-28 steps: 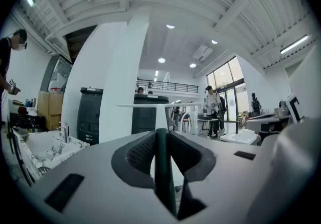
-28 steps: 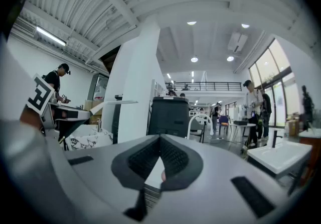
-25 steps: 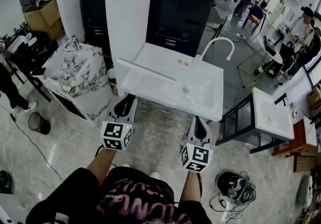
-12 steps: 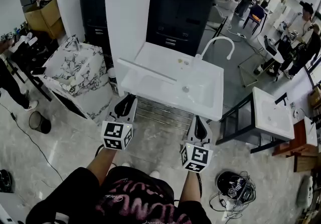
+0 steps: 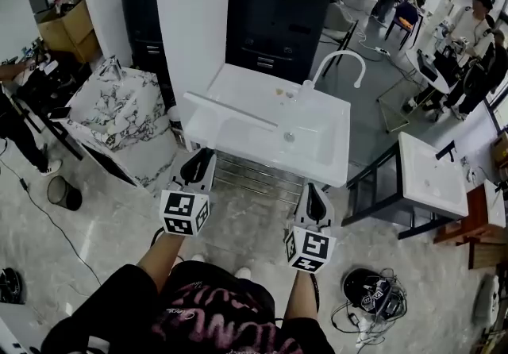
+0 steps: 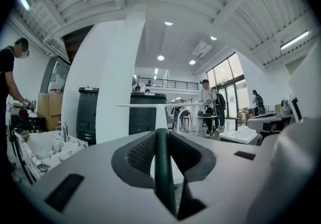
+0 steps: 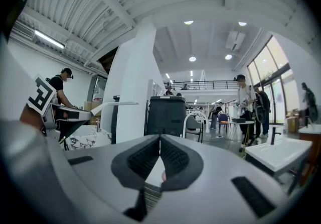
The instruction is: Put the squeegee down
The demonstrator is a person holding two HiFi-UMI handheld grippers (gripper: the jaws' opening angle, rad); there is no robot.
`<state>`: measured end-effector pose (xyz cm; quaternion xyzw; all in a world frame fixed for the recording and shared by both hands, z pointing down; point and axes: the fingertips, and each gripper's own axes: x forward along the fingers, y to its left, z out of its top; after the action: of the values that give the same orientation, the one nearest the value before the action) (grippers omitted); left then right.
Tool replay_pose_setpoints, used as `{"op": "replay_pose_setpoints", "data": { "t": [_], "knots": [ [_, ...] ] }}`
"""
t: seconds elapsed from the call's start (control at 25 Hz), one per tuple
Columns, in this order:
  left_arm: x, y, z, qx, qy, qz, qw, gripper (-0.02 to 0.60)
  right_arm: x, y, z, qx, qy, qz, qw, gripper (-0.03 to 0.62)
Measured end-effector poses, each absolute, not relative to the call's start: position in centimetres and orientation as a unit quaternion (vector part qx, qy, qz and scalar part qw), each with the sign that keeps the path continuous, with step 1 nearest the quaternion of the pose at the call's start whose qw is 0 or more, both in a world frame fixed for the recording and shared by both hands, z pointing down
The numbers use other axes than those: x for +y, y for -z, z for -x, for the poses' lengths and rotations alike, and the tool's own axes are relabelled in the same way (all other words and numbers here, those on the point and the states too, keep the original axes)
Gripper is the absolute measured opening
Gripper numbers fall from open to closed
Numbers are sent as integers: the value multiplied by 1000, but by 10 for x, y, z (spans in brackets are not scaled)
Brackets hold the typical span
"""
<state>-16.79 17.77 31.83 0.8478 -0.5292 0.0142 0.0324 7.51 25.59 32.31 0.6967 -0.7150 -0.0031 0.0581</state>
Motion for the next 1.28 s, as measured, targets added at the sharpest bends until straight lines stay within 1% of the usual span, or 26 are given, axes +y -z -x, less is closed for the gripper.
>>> {"op": "replay_pose_setpoints", "data": {
  "t": [0.36,0.68,1.0,1.28],
  "knots": [
    [180,-320,133,-541,-15,-840,27,89,252,-325,-110,-726,6,-685,56,21],
    [178,-322,114,-550,-20,-834,21,89,246,-330,-128,-738,3,-673,50,21],
    [159,-326,109,-548,-19,-836,19,89,227,-338,-130,-740,1,-670,58,21],
    [118,-336,107,-541,-14,-840,24,89,190,-343,-130,-735,4,-675,63,21]
  ]
}}
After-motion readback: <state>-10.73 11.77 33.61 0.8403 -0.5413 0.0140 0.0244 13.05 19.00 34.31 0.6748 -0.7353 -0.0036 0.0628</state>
